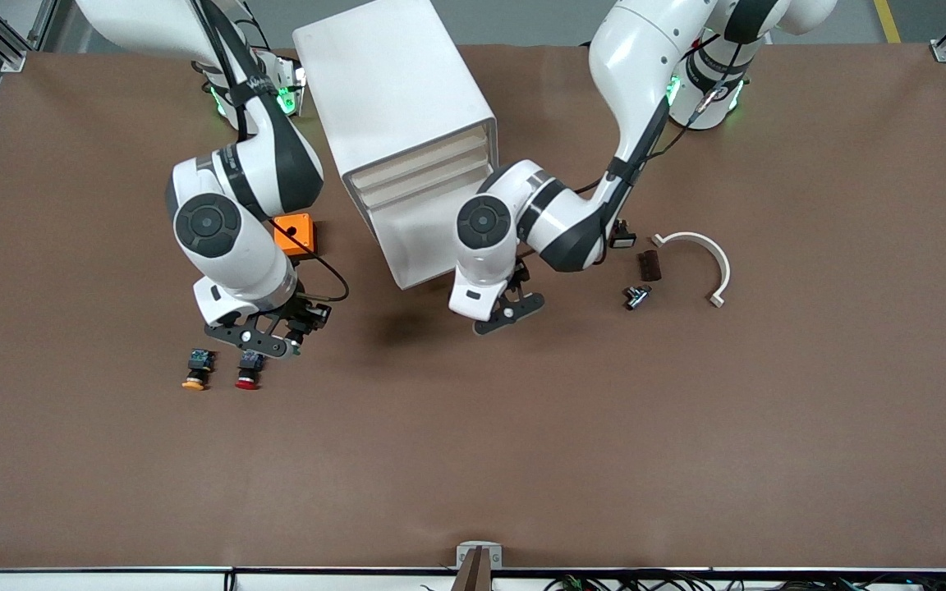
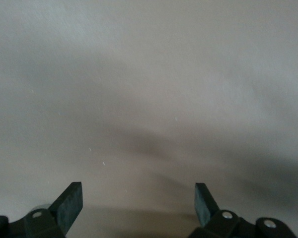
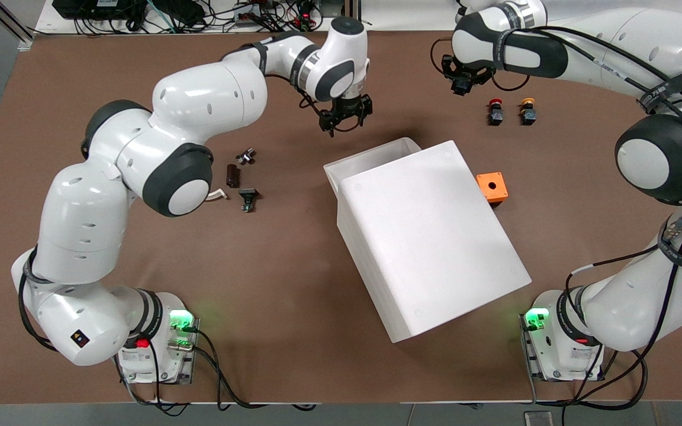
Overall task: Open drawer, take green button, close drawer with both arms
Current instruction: 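Carry the green button toward the red button while the left gripper reaches the drawer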
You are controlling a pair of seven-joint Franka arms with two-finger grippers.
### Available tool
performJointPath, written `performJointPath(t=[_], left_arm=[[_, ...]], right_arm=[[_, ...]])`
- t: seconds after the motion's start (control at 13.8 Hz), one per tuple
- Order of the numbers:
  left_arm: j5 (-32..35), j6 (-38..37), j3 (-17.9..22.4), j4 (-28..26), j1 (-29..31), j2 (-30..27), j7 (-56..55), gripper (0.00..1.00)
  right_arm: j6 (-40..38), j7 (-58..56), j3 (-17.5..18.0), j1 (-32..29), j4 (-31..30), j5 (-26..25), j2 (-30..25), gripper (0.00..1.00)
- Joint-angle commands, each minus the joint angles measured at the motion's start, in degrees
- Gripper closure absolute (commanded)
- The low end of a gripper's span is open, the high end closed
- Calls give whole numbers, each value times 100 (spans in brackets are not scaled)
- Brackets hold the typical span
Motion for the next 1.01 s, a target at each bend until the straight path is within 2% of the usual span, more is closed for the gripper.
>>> performJointPath(t=[0.0, 0.43, 0.94], left_arm=[[75, 95, 26, -62, -214, 47, -88, 1], [39, 95, 8, -71, -469, 100, -88, 1], [-346, 86, -378, -167, -574, 65, -184, 1]], right_arm=[[590, -456, 91, -282, -350, -112, 90, 100], [1302, -1158, 91, -616, -342, -191, 740, 100], [1602, -1266, 100, -617, -351, -182, 1145, 100]])
